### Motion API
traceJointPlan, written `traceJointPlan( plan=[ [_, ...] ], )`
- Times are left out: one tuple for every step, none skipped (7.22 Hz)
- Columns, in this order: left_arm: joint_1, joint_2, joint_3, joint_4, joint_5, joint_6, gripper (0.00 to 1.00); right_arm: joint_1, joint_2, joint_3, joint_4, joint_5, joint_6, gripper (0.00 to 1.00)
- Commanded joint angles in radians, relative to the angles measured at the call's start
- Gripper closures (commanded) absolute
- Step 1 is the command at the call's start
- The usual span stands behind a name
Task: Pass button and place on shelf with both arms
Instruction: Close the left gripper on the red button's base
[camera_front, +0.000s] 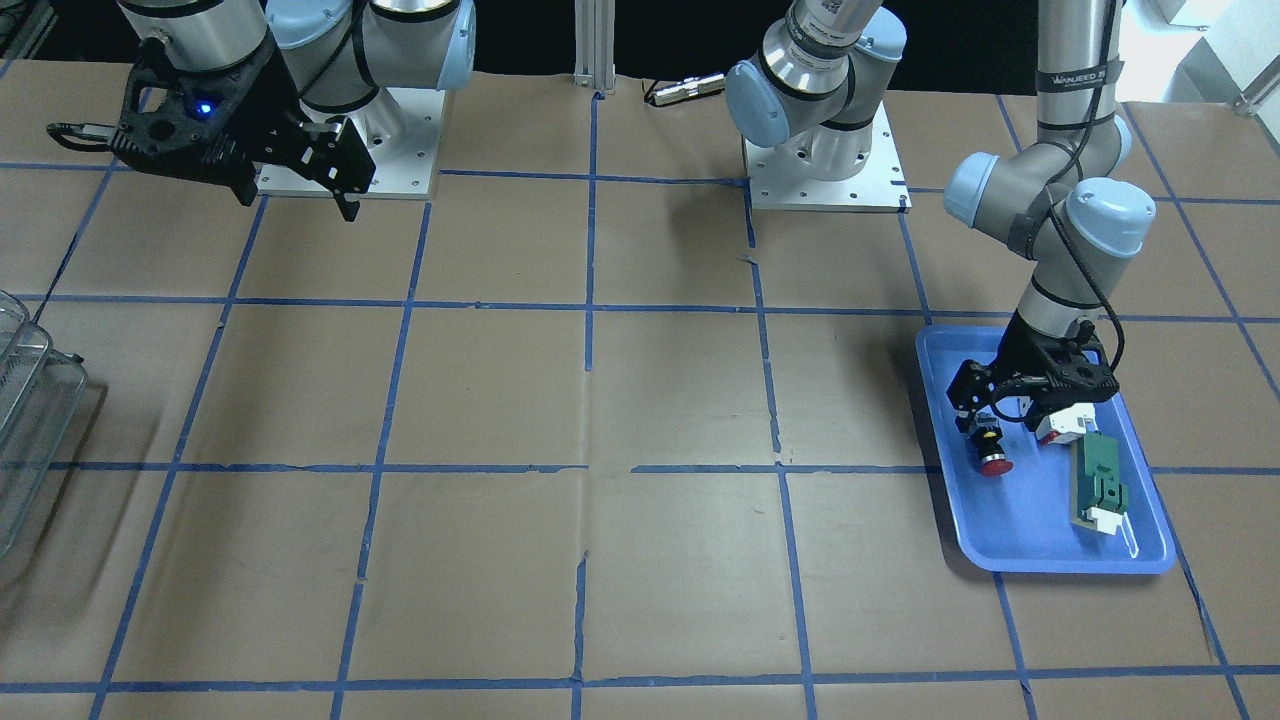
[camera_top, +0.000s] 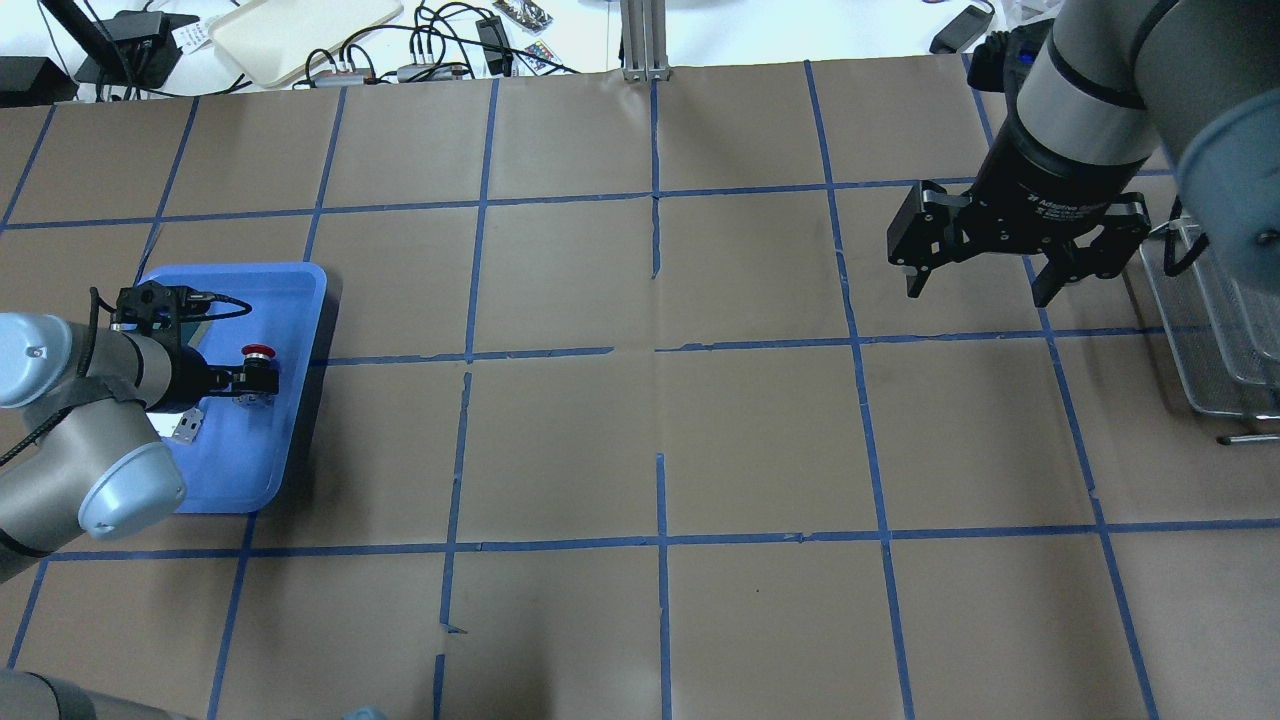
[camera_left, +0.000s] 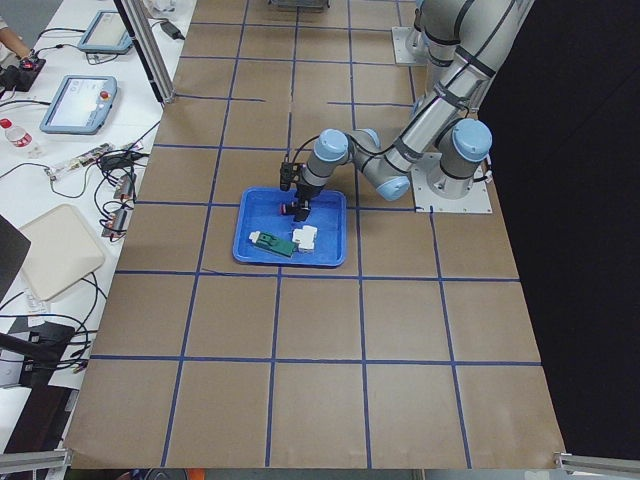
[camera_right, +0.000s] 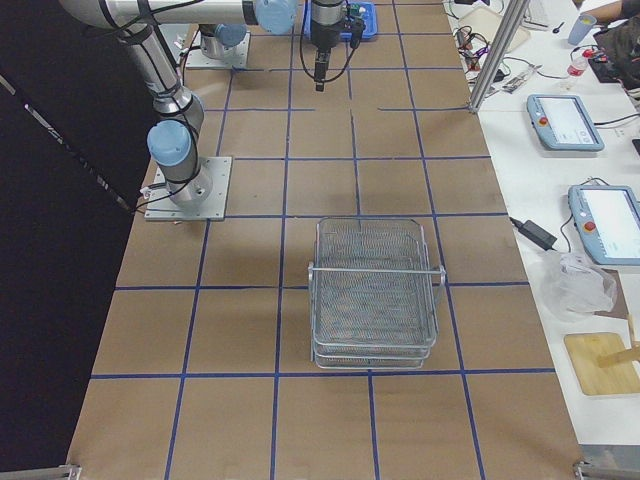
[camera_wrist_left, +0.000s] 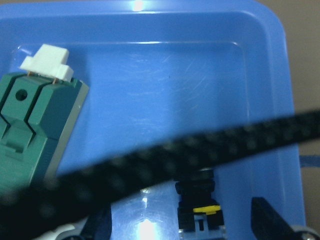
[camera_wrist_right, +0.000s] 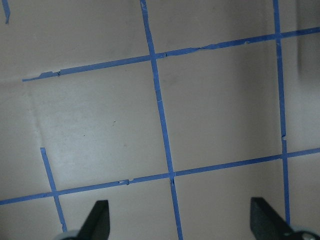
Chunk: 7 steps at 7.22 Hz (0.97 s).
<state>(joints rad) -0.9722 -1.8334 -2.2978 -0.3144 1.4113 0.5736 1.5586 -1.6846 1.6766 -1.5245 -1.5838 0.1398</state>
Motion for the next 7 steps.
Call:
traceJointPlan(
  plan=[
    [0.003, -0.006, -0.011, 0.005, 0.000, 0.000, 0.27, 0.000, 0.000, 0.000, 0.004, -0.001, 0.003, 0.00],
    [0.001, -0.006, -0.005, 0.005, 0.002, 0.003, 0.55, 0.000, 0.000, 0.000, 0.006, -0.001, 0.003, 0.00],
    [0.003, -0.006, -0.002, 0.005, 0.002, 0.003, 0.69, 0.000, 0.000, 0.000, 0.007, -0.001, 0.003, 0.00],
    [0.003, -0.004, -0.002, 0.008, 0.000, 0.003, 0.75, 0.000, 0.000, 0.000, 0.006, -0.001, 0.001, 0.00],
    [0.003, -0.004, 0.000, 0.021, -0.002, 0.003, 0.94, 0.000, 0.000, 0.000, 0.009, -0.001, 0.001, 0.00],
    [0.001, -0.003, 0.004, 0.024, -0.003, 0.003, 1.00, 0.000, -0.001, 0.000, 0.006, 0.001, 0.004, 0.00],
    [-0.002, -0.001, 0.041, 0.023, -0.008, 0.018, 1.00, 0.000, -0.001, 0.000, 0.006, 0.002, 0.003, 0.00]
  ],
)
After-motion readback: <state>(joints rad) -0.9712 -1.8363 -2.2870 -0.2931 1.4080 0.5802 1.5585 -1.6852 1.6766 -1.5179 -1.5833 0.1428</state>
